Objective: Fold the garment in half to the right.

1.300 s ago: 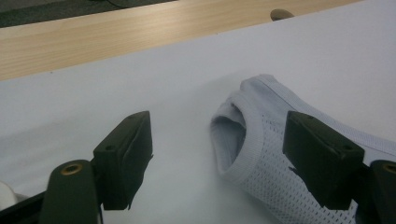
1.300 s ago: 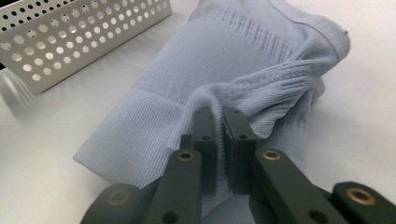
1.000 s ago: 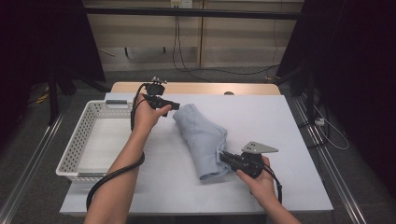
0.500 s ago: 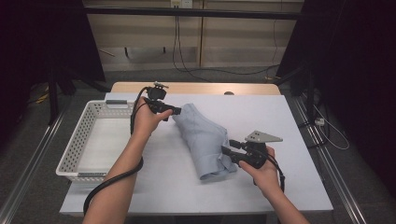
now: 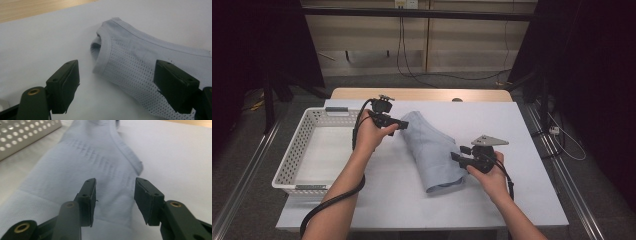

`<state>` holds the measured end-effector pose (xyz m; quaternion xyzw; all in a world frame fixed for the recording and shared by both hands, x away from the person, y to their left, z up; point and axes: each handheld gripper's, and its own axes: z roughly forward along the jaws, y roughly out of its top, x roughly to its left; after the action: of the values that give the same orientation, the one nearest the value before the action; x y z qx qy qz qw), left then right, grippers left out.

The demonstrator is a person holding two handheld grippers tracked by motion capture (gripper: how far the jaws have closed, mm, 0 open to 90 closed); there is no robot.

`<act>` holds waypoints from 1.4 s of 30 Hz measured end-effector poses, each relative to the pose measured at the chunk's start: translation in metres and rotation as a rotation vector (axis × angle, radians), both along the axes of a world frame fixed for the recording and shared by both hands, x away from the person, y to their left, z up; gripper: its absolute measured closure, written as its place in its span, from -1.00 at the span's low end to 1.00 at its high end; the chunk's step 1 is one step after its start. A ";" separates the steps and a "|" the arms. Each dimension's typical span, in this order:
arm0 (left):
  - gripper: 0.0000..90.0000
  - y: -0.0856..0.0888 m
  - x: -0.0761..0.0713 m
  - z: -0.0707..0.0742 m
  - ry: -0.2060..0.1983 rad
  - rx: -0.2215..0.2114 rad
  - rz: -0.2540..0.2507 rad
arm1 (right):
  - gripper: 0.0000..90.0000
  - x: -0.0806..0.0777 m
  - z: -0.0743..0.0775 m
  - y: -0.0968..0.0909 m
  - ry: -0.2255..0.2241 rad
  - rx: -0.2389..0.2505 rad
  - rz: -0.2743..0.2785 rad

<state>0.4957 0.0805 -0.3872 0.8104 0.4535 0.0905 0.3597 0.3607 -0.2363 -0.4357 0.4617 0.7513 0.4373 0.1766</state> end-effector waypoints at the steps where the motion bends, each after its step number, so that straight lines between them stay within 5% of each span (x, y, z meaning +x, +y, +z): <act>1: -0.53 0.000 -0.001 0.000 0.000 -0.003 0.002 | 0.15 0.002 -0.001 -0.002 0.006 0.000 -0.010; 4: -0.53 0.001 -0.004 0.001 -0.003 -0.006 -0.005 | 0.20 0.004 -0.006 -0.004 0.038 0.009 -0.014; 10: -0.53 0.004 -0.008 0.003 -0.012 -0.014 -0.006 | 0.84 0.007 -0.017 0.001 0.116 0.072 0.042; 18: -0.54 0.005 -0.013 0.003 -0.005 -0.025 -0.014 | 0.92 0.005 -0.017 0.011 0.140 0.131 0.104; 21: -0.54 0.003 -0.016 0.002 0.000 -0.027 -0.027 | 0.91 0.003 -0.017 0.019 0.122 0.090 0.126; 26: -0.55 0.001 -0.021 0.000 0.010 -0.034 -0.045 | 0.75 0.004 -0.019 0.018 0.089 0.053 0.120; 31: -0.56 0.000 -0.026 -0.005 0.024 -0.041 -0.057 | 0.35 0.002 -0.012 0.011 0.035 0.029 0.107; 42: -0.58 -0.005 -0.037 -0.013 0.029 -0.031 -0.084 | -0.28 0.001 -0.009 0.001 0.034 0.040 0.085</act>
<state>0.4591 0.0759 -0.3999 0.8242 0.4258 0.0564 0.3690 0.3613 -0.2353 -0.4445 0.4403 0.7641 0.4514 0.1358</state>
